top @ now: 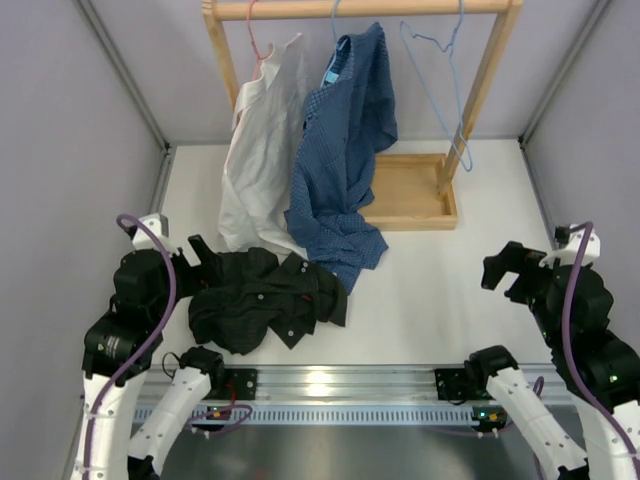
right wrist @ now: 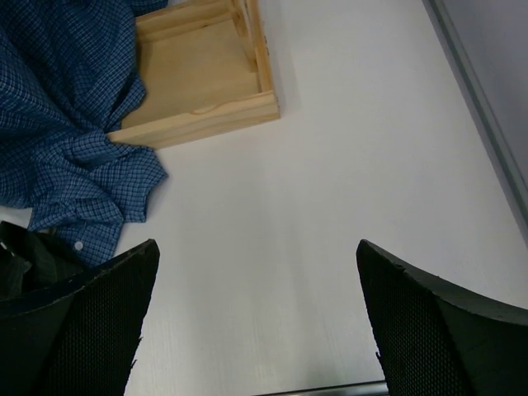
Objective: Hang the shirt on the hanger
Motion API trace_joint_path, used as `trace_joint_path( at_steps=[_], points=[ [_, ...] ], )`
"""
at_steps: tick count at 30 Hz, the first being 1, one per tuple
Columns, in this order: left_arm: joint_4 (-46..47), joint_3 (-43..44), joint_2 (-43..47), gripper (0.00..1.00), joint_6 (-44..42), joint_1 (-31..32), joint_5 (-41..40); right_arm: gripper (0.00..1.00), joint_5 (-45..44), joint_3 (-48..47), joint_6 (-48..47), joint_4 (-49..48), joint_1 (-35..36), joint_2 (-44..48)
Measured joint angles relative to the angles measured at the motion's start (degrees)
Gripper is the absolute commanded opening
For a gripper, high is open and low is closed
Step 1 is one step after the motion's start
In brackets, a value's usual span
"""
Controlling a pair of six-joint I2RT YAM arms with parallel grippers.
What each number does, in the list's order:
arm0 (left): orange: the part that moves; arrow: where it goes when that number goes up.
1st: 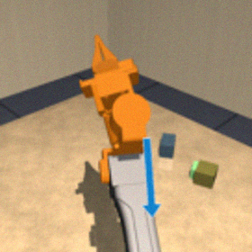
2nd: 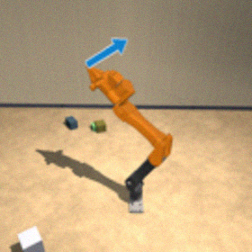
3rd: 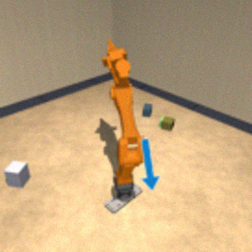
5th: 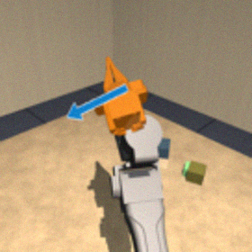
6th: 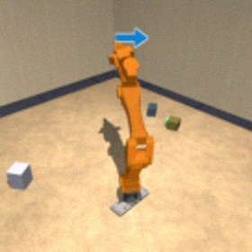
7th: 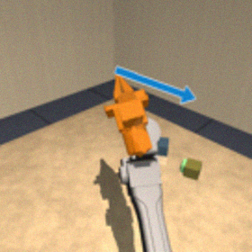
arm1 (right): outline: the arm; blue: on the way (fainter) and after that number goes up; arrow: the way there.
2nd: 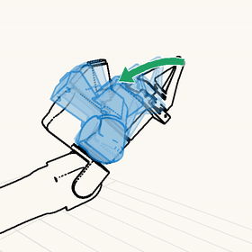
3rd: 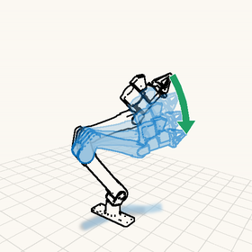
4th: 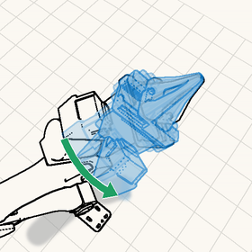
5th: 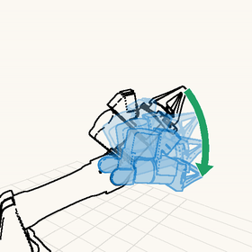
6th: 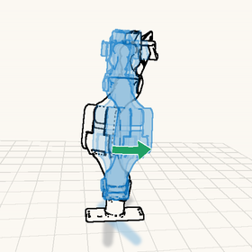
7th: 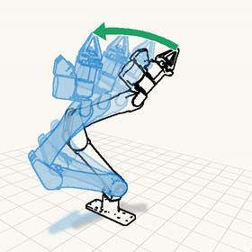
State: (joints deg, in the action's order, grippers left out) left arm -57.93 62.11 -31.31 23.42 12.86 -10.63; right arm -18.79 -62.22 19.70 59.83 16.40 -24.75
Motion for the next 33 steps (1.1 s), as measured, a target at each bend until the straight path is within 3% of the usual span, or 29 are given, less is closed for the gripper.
trace_joint_path(
  at_steps=[5,9,13,16,19,24,29,33],
  points=[
    [0.0,0.0,-0.9,0.98,0.0,0.0,2.1,0.99,2.6,1.7,-0.3,-0.9,0.0,0.7],
    [0.1,-0.7,-1.4,0.98,0.0,0.0,2.8,1.00,14.1,7.0,-0.4,-5.5,0.0,0.8],
    [0.9,-2.8,-1.5,0.97,0.7,0.0,3.5,0.99,34.2,20.9,5.0,-21.8,0.2,-0.7],
    [1.6,-4.5,-1.5,0.96,1.3,0.0,4.2,0.99,41.8,32.3,11.6,-35.3,3.8,-7.7],
    [3.1,-6.3,-1.6,0.96,2.1,0.0,5.4,0.97,39.3,36.4,15.4,-42.1,13.9,-16.7],
    [5.6,-10.3,-1.6,0.96,3.2,0.0,6.7,0.93,30.4,35.5,18.5,-57.1,29.9,-31.1],
    [6.2,-11.3,-1.5,0.95,3.7,0.0,7.4,0.92,22.8,29.4,19.0,-66.1,36.1,-49.0],
    [7.0,-11.4,-1.4,0.95,3.7,0.0,8.1,0.78,18.8,25.7,18.9,-71.7,37.1,-58.6]
  ],
)
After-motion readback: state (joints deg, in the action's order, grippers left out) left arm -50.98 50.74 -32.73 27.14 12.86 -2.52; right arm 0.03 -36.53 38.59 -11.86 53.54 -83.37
